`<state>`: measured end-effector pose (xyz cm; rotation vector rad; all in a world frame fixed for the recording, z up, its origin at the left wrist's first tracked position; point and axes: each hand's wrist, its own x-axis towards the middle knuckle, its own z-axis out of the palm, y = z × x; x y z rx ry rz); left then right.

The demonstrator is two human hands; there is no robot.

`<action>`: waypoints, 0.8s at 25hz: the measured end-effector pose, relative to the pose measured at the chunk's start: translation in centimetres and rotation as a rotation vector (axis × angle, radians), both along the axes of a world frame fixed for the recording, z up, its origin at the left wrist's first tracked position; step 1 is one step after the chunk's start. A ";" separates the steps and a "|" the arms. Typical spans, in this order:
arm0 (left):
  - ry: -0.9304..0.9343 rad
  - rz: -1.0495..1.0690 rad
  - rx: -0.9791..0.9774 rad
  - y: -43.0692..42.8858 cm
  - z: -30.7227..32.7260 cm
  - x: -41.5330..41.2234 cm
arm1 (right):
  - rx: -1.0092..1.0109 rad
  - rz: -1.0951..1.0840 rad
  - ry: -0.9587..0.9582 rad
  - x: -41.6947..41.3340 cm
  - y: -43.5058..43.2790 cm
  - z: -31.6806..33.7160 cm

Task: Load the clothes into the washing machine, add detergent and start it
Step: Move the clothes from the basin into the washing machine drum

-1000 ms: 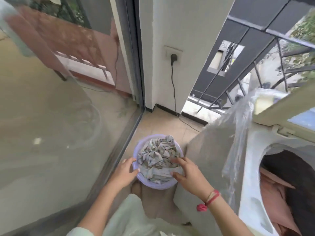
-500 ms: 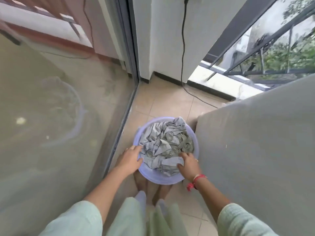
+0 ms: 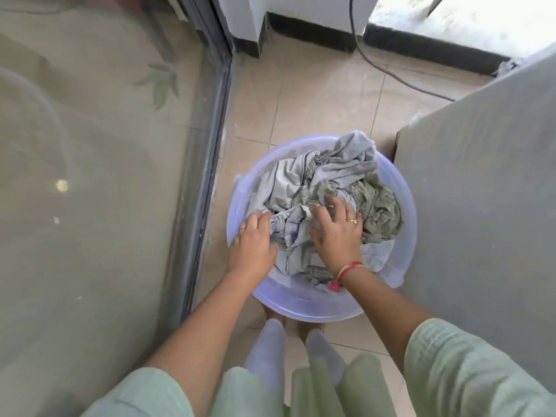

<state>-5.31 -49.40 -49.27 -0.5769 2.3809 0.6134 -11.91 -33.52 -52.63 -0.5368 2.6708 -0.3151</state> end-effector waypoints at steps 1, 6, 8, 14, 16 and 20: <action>0.007 0.005 -0.036 0.2 -0.3 -0.2 | -0.046 -0.071 0.032 -0.2 -0.4 0.0; 0.087 0.162 -0.032 1.1 0.0 -1.2 | -0.238 -0.170 -0.016 1.5 0.8 3.0; 0.097 0.164 0.023 0.8 0.7 -0.6 | -0.309 -0.204 -0.080 3.1 2.2 5.1; 0.169 0.226 0.160 0.5 2.3 1.0 | -0.514 -0.460 -0.240 6.8 2.9 10.4; 0.177 0.249 0.176 0.6 1.9 1.0 | -0.602 -0.558 -0.227 7.1 2.4 11.3; 0.168 0.357 0.211 0.1 1.5 1.4 | -0.785 -1.380 -0.132 3.9 3.0 11.9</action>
